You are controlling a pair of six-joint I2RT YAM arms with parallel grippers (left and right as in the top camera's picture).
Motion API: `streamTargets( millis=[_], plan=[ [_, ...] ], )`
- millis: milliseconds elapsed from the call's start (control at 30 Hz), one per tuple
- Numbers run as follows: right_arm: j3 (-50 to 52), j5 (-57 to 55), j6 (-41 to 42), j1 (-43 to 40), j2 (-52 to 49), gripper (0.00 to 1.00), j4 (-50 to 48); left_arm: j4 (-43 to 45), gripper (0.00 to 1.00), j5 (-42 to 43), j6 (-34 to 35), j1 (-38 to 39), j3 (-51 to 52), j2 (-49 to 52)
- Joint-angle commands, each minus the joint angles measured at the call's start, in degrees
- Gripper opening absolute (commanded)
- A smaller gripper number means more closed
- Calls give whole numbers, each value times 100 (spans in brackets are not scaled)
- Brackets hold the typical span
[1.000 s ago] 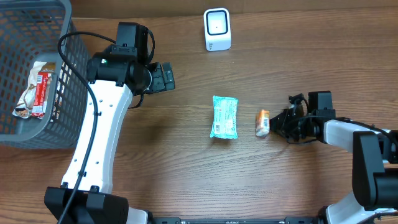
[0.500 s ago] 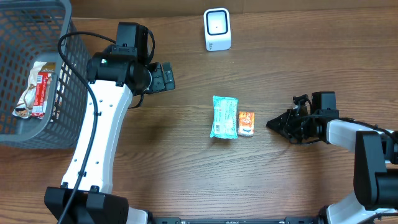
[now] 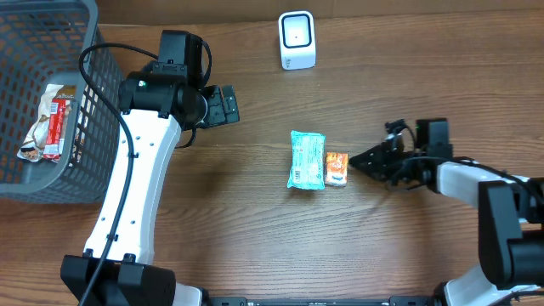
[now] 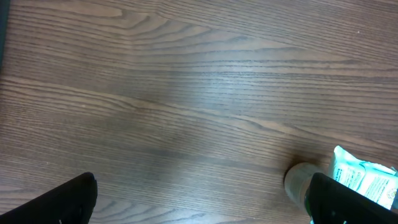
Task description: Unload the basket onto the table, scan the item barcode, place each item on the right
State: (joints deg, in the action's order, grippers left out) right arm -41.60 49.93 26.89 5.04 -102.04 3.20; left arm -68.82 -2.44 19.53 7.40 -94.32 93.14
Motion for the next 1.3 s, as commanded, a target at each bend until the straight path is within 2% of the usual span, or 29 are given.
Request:
streamTargets(
  millis=[0, 200, 667, 1267],
  plan=[
    [-85, -686, 173, 378, 85, 8, -57, 7, 100, -74, 17, 2, -66, -24],
    [-85, -1054, 317, 535, 83, 4, -92, 7, 100, -74, 20, 2, -66, -24],
    [-85, -1403, 289, 55, 83, 4, 535, 7, 100, -74, 17, 2, -66, -24],
    [-85, -1325, 286, -138, 92, 4, 671, 7, 100, -74, 20, 2, -66, -24]
  ],
)
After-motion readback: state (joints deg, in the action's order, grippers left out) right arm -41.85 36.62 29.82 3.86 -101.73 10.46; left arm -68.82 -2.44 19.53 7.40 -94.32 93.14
